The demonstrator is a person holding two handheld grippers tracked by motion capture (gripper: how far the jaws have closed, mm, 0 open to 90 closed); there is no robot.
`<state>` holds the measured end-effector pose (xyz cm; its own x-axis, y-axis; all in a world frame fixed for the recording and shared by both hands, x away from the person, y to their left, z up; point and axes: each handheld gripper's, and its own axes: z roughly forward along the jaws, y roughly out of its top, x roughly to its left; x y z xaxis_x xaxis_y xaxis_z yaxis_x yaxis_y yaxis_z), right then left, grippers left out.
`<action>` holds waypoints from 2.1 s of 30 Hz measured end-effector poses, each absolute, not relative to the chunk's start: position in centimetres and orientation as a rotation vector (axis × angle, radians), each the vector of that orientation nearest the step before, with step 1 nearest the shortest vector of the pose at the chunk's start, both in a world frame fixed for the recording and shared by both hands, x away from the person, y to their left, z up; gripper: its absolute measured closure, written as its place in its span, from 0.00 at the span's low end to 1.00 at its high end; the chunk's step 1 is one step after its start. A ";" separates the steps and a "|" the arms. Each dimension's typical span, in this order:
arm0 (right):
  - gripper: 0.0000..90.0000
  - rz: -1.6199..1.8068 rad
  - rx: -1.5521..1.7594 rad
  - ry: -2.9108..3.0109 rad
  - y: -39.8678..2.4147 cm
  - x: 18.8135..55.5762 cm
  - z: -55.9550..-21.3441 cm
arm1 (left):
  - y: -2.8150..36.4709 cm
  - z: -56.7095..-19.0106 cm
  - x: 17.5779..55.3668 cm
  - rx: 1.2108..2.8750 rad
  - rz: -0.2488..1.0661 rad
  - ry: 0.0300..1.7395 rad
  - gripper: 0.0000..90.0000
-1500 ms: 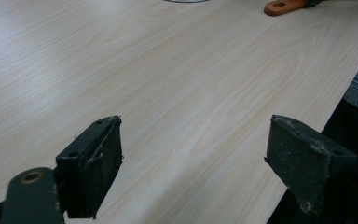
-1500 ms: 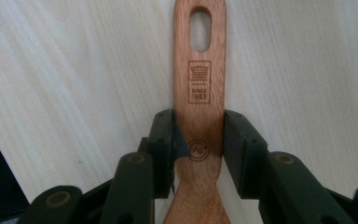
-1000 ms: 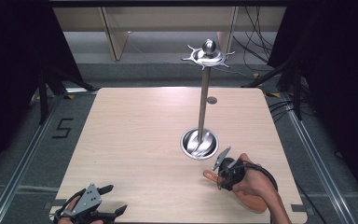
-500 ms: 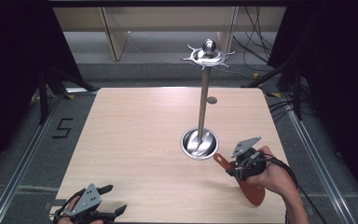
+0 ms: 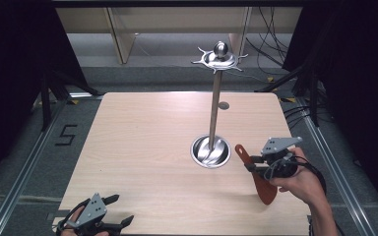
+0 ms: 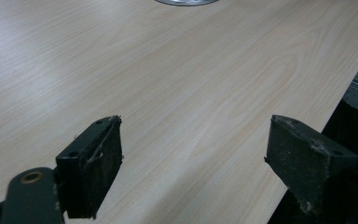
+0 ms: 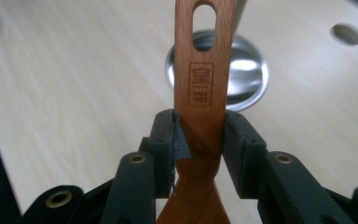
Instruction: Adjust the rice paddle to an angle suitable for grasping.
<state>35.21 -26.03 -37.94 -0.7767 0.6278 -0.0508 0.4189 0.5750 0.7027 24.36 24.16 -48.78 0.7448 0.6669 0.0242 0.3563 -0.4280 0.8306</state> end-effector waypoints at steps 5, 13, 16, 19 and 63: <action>0.74 1.124 0.856 2.466 -26.5 35.6 -37.0 | 24.1 -48.8 24.3 2.035 0.435 0.779 0.20; 0.74 1.244 0.863 2.388 -26.1 35.6 -35.6 | 24.1 -48.8 24.4 2.036 0.430 0.780 0.20; 0.74 1.250 0.846 2.381 -26.1 35.8 -35.4 | 24.0 -48.9 24.3 2.019 0.423 0.789 0.20; 0.74 1.287 0.850 2.364 -25.8 35.8 -35.0 | 24.1 -48.9 24.4 2.034 0.430 0.780 0.20; 0.74 1.545 0.759 2.076 -24.9 37.3 -26.0 | 24.0 -49.1 24.3 2.015 0.414 0.823 0.20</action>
<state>37.26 -24.85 -25.98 -0.7520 0.6588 -0.0243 0.1655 0.2244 0.9603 24.26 23.99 -49.06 0.7230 0.6904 -0.0246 0.3916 -0.3802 0.8379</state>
